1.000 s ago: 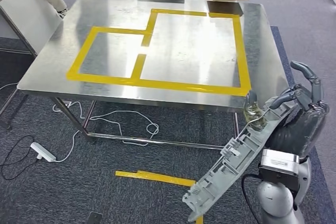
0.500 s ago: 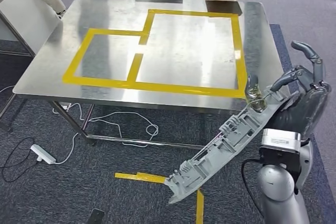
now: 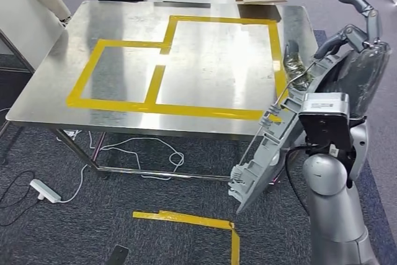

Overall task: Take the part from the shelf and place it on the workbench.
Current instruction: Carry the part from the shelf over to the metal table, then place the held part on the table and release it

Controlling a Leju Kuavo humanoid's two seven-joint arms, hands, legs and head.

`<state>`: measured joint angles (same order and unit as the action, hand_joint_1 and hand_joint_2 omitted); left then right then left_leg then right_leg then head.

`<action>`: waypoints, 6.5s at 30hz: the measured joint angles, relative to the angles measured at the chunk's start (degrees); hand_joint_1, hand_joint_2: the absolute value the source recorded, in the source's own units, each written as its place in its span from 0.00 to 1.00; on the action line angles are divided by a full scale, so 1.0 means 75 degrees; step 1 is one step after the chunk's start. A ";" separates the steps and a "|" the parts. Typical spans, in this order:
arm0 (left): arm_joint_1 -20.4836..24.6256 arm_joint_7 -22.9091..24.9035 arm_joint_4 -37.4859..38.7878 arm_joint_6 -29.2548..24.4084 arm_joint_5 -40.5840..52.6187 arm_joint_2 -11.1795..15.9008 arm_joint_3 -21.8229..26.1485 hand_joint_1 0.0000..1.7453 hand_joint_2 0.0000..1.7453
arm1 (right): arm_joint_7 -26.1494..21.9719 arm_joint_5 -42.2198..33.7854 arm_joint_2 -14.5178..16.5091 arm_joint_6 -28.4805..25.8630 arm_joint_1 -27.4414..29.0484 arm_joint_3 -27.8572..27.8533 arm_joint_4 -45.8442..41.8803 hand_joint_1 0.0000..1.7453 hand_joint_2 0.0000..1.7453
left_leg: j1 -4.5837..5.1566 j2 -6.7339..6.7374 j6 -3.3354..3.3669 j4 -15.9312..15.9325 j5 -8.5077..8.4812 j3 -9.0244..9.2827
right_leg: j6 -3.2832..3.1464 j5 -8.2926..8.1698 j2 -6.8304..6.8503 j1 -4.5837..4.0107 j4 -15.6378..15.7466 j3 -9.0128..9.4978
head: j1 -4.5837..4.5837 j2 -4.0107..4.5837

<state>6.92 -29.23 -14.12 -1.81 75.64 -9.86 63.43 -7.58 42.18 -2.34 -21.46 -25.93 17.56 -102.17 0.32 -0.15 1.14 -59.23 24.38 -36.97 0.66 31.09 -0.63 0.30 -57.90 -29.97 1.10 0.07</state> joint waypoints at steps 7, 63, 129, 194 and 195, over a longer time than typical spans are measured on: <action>0.0034 -0.0001 0.0000 0.0002 0.0001 -0.0015 -0.0029 0.00 1.00 | 0.0003 0.0013 -0.0020 -0.0001 -0.0205 0.0049 0.0164 1.00 1.00 | -0.0093 -0.0014 0.0114 0.0258 0.0194 0.0355 | 0.0223 0.0734 0.0040 0.0011 -0.1982 -0.1210 | -0.0063 0.0000; 0.0158 0.0264 0.0026 0.0141 0.0243 -0.0082 -0.0373 0.00 1.00 | 0.0911 0.0750 0.0447 0.0706 -0.2186 0.0804 0.2081 1.00 1.00 | -0.0126 -0.0031 -0.0119 0.0049 0.0187 0.0134 | 0.0144 -0.0277 0.0057 0.0039 -0.0076 -0.0458 | 0.0028 -0.0001; 0.0333 0.0794 0.0044 0.0242 0.0065 -0.0254 -0.1225 0.00 0.00 | 0.1819 0.2636 0.1401 0.0710 -0.3278 0.1369 0.5817 1.00 1.00 | -0.0162 -0.0033 0.0005 0.0192 0.0054 0.0136 | 0.0189 0.0189 0.0024 0.0007 -0.1376 -0.1302 | -0.0073 0.0000; 0.0127 0.1065 0.0047 0.0144 -0.0446 -0.0242 -0.1705 0.00 0.00 | 0.3019 0.5445 0.1309 0.2074 -0.4884 0.1021 0.8600 0.00 0.00 | -0.0107 -0.0004 0.0077 0.0262 0.0144 0.0444 | 0.0234 0.0103 0.0069 -0.0002 -0.1918 -0.1504 | -0.0173 0.0000; 0.0122 0.1064 0.0047 0.0145 -0.0461 -0.0243 -0.1708 0.00 0.00 | 0.2988 0.5530 0.1297 0.2166 -0.4944 0.1063 0.8603 0.00 0.00 | -0.0094 -0.0008 0.0072 0.0261 0.0140 0.0448 | 0.0186 -0.0135 0.0071 -0.0013 -0.1409 -0.1216 | -0.0178 0.0000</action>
<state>7.83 -21.26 -13.77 -0.73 72.18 -11.69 50.62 14.83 83.66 7.39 -5.21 -63.01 25.53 -37.65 -0.38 -0.21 1.68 -57.27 25.43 -33.61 2.06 30.08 -0.09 0.21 -68.47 -39.09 -0.24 0.07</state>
